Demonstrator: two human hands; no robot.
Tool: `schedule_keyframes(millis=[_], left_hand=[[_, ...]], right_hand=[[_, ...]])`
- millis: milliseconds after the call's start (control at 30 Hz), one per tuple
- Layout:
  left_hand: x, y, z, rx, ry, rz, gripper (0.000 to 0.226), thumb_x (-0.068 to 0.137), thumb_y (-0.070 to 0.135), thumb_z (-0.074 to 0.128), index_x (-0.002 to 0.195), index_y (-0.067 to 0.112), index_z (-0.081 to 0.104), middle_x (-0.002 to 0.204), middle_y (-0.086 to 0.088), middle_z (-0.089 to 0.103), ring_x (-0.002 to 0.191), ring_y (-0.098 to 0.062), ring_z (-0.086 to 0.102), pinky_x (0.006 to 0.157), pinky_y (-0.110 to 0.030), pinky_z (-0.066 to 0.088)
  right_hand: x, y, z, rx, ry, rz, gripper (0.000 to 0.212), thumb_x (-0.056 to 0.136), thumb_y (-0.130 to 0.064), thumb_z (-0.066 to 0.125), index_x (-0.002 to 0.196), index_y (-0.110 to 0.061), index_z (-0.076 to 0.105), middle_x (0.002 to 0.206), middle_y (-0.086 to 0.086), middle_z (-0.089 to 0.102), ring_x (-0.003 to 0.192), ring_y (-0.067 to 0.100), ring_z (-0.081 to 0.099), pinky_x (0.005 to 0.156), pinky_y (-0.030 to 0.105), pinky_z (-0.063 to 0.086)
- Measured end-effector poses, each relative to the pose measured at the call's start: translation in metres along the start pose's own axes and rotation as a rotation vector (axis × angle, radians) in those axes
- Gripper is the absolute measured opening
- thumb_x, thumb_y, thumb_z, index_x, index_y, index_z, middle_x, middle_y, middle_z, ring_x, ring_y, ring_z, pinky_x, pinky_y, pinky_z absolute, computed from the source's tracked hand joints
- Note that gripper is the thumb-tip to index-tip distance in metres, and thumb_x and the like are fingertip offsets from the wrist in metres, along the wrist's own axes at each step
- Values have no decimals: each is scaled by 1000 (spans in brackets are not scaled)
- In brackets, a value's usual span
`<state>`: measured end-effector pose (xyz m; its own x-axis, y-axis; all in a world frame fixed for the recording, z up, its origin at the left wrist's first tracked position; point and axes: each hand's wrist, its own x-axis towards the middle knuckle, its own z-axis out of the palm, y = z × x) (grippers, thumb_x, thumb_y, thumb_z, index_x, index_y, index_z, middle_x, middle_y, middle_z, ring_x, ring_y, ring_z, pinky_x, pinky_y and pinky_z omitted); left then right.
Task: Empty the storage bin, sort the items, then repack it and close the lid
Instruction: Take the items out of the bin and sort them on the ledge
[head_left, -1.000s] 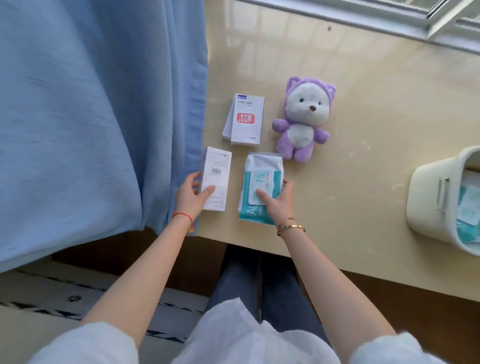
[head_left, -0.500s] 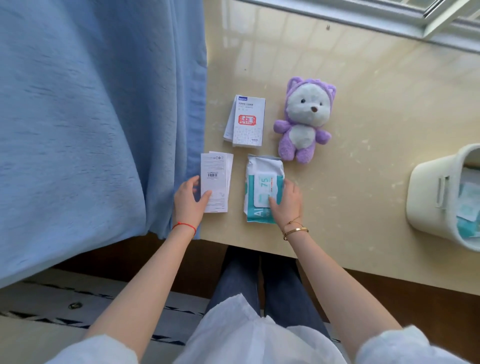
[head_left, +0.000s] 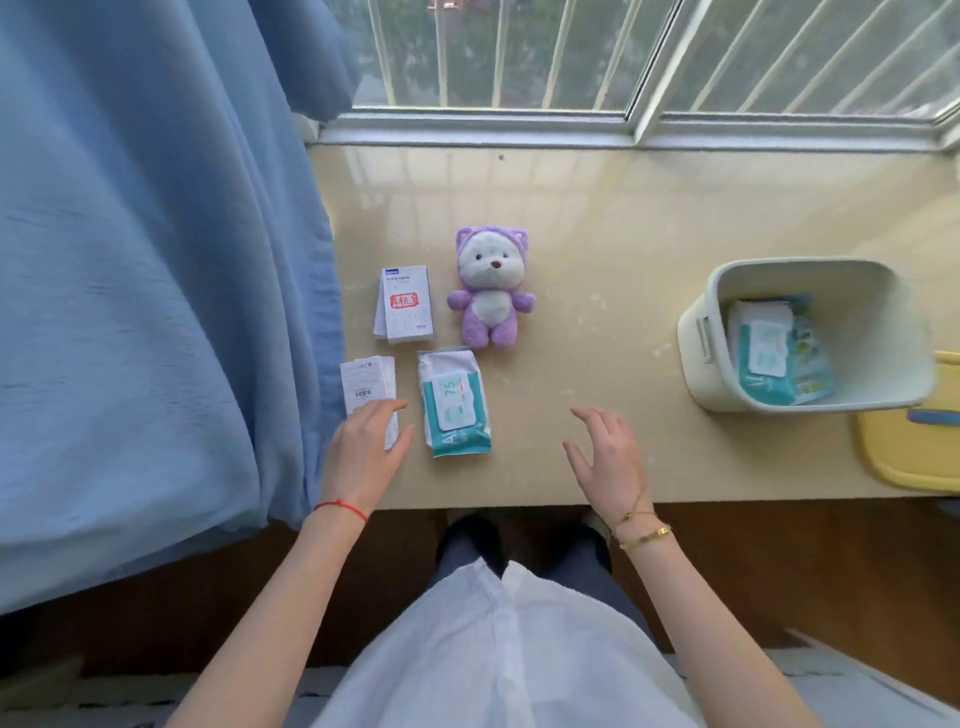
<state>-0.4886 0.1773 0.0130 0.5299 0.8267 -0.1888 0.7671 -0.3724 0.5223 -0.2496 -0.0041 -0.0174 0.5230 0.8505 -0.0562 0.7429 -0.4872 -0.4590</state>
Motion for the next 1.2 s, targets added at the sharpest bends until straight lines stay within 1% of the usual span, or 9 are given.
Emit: schedule_keyframes(millis=[100, 233, 367, 500, 733, 867, 967, 1033, 1200], left_hand=[[-6, 40, 4, 7, -6, 101, 32, 88, 21, 62, 119, 14, 61, 117, -7, 64, 109, -24, 58, 90, -39, 48], [-8, 90, 20, 11, -11, 175, 32, 87, 23, 63, 118, 18, 61, 116, -5, 65, 105, -23, 60, 87, -36, 49], [-8, 149, 44, 5, 19, 220, 31, 86, 20, 65, 117, 18, 63, 110, -6, 66, 104, -24, 60, 88, -35, 47], [-6, 210, 84, 16, 75, 266, 29, 85, 22, 65, 113, 18, 64, 107, -3, 68, 101, -23, 63, 87, -37, 51], [-8, 338, 158, -58, 172, 207, 28, 87, 20, 63, 114, 17, 64, 109, -2, 67, 98, -21, 63, 85, -37, 52], [6, 394, 195, -120, 180, 155, 29, 86, 17, 63, 115, 15, 63, 110, -2, 67, 98, -22, 63, 85, -38, 52], [25, 426, 218, -147, 149, 102, 30, 86, 19, 62, 116, 17, 61, 111, -1, 66, 100, -20, 62, 85, -35, 52], [42, 441, 234, -154, 113, 60, 31, 87, 21, 61, 119, 17, 60, 112, -1, 66, 101, -20, 61, 86, -33, 49], [85, 458, 280, -180, -34, -77, 38, 87, 24, 62, 123, 14, 56, 119, -5, 61, 104, -23, 59, 90, -33, 48]], right_hand=[[-23, 29, -32, 4, 48, 23, 40, 83, -17, 67, 121, -11, 57, 112, 5, 62, 109, 23, 54, 97, 35, 46], [-46, 68, -71, 21, 111, 50, 39, 83, -17, 67, 121, -11, 58, 112, 4, 61, 109, 21, 53, 99, 32, 42], [-58, 119, -105, 34, 159, 73, 38, 83, -18, 68, 119, -11, 59, 112, 5, 62, 110, 21, 54, 99, 35, 45], [-61, 184, -145, 43, 176, 79, 37, 84, -20, 68, 119, -11, 59, 114, 5, 62, 111, 21, 53, 100, 36, 45], [-37, 305, -216, 51, 129, 73, 41, 86, -21, 66, 124, -13, 56, 121, 3, 60, 116, 17, 51, 104, 32, 42], [-7, 360, -241, 58, 83, 82, 39, 88, -21, 62, 125, -13, 55, 122, 4, 60, 117, 17, 51, 103, 29, 39], [21, 388, -247, 84, 30, 90, 38, 89, -22, 60, 125, -11, 54, 123, 5, 59, 118, 18, 50, 105, 30, 40], [43, 403, -245, 96, -5, 112, 40, 89, -23, 60, 126, -10, 53, 124, 6, 58, 119, 20, 49, 104, 28, 35], [94, 428, -227, 140, -104, 221, 43, 90, -23, 59, 129, -8, 49, 129, 10, 53, 123, 23, 47, 104, 29, 34]])
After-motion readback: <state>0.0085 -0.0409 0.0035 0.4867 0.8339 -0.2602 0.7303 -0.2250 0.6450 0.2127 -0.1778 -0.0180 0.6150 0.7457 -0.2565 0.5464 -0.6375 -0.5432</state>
